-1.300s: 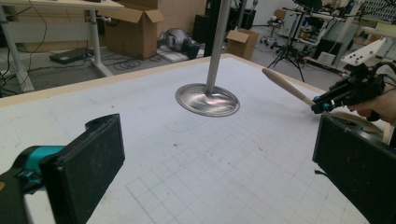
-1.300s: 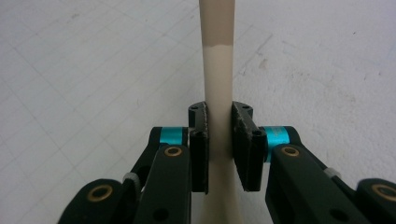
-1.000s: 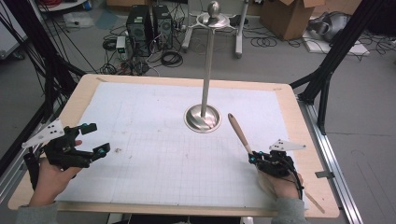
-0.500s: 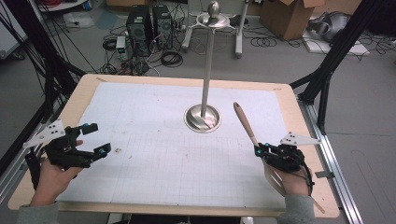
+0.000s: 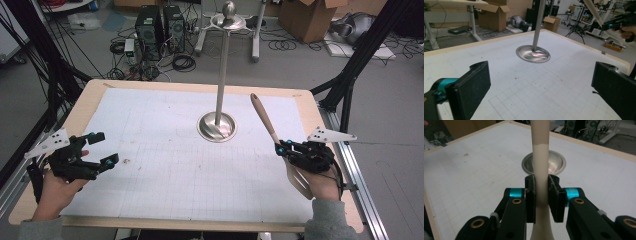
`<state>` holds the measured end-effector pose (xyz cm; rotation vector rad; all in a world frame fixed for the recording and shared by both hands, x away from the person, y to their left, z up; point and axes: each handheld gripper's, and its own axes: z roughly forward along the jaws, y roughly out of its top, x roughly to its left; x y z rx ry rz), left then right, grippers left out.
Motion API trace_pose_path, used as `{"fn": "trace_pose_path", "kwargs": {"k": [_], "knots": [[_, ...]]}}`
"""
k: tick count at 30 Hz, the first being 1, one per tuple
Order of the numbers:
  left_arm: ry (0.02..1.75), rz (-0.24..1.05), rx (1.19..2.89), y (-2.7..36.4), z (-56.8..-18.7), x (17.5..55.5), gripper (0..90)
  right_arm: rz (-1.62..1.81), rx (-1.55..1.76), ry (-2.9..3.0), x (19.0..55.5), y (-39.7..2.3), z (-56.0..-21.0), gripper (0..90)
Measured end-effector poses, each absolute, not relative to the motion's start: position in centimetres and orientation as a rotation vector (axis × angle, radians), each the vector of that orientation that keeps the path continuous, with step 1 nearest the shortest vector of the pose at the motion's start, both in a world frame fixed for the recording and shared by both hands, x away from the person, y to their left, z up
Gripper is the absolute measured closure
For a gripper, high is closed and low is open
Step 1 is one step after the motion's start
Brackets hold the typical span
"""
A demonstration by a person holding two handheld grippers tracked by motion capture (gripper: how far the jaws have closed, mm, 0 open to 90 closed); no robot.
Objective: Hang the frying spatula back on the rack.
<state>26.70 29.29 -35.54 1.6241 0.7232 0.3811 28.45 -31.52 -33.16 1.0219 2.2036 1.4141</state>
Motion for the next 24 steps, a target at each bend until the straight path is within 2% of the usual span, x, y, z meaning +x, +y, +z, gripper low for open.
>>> {"fn": "trace_pose_path", "kwargs": {"k": [24], "knots": [[0.731,0.374,1.62,29.3,-35.8,26.7,2.7,1.416,0.941,2.231,30.0,-31.1,-29.1,78.2]]}}
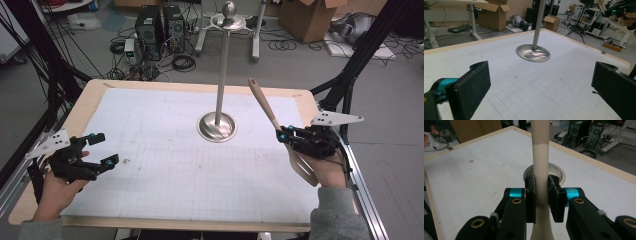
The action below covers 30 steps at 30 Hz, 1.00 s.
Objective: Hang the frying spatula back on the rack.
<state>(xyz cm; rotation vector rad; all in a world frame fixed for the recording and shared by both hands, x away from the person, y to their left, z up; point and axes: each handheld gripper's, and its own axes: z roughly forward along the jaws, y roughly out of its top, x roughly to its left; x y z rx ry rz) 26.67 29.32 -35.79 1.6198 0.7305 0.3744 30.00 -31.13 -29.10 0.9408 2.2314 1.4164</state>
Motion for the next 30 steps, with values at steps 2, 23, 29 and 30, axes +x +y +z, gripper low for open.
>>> {"fn": "trace_pose_path", "kwargs": {"k": [2,23,29,30], "knots": [[0.73,0.377,1.621,29.4,-35.8,26.7,2.7,1.411,0.932,2.233,30.1,-31.0,-28.7,78.2],[0.733,0.381,1.606,29.8,-35.6,26.3,2.7,1.409,0.875,2.23,31.2,-30.4,-24.9,78.2],[0.735,0.382,1.605,29.8,-35.6,26.2,2.7,1.425,0.879,2.218,31.5,-30.6,-24.1,78.3],[0.735,0.383,1.605,29.8,-35.6,26.2,2.7,1.428,0.881,2.22,31.6,-30.6,-24.0,78.3]]}}
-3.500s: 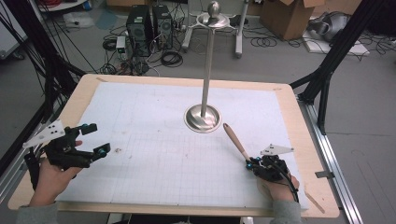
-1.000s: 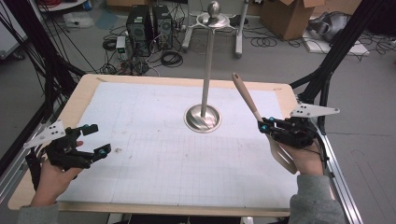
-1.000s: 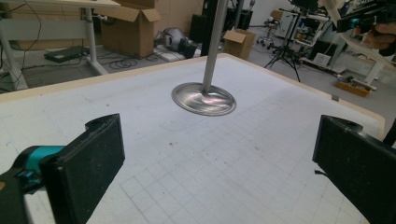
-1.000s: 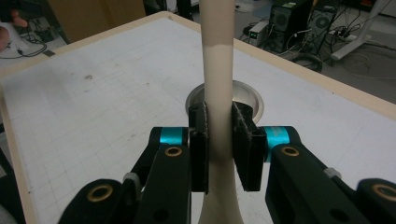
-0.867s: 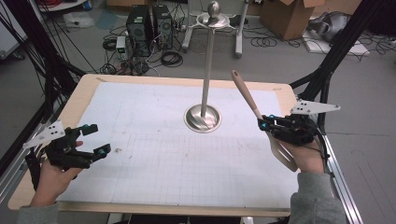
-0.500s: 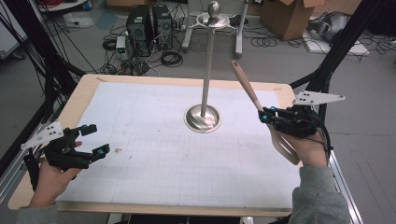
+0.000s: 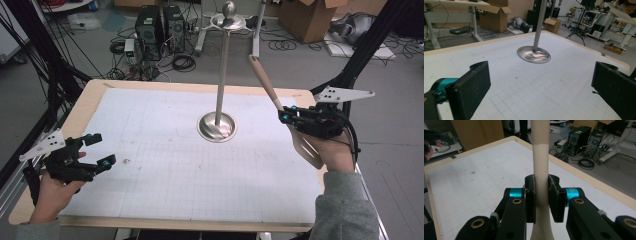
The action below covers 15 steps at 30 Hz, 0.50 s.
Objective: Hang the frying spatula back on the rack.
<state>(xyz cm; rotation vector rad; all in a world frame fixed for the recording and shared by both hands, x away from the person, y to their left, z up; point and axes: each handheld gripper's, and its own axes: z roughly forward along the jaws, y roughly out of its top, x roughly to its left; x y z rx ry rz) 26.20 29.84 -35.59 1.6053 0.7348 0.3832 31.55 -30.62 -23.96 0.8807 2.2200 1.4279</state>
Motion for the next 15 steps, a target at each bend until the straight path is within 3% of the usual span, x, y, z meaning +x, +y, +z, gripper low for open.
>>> {"fn": "trace_pose_path", "kwargs": {"k": [15], "knots": [[0.743,0.388,1.599,30.3,-35.6,25.9,2.7,1.423,0.908,2.205,32.9,-31.2,-22.2,78.3]]}}
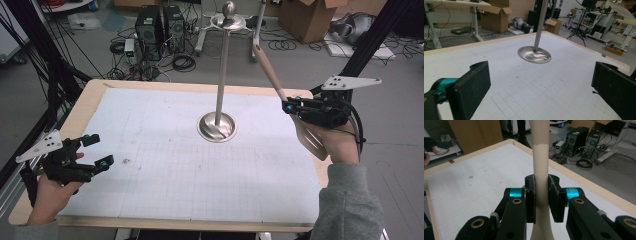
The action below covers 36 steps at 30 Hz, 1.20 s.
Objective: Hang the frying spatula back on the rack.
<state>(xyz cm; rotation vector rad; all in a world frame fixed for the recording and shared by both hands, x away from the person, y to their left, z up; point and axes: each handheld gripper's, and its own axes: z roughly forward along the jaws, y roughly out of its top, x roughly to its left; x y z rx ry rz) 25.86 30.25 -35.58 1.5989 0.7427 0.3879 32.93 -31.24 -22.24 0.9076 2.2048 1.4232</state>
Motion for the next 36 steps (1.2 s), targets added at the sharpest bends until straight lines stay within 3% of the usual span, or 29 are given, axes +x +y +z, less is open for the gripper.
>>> {"fn": "trace_pose_path", "kwargs": {"k": [36], "knots": [[0.764,0.405,1.583,31.2,-35.7,24.9,2.7,1.532,0.935,2.179,35.3,-30.9,-20.4,78.2]]}}
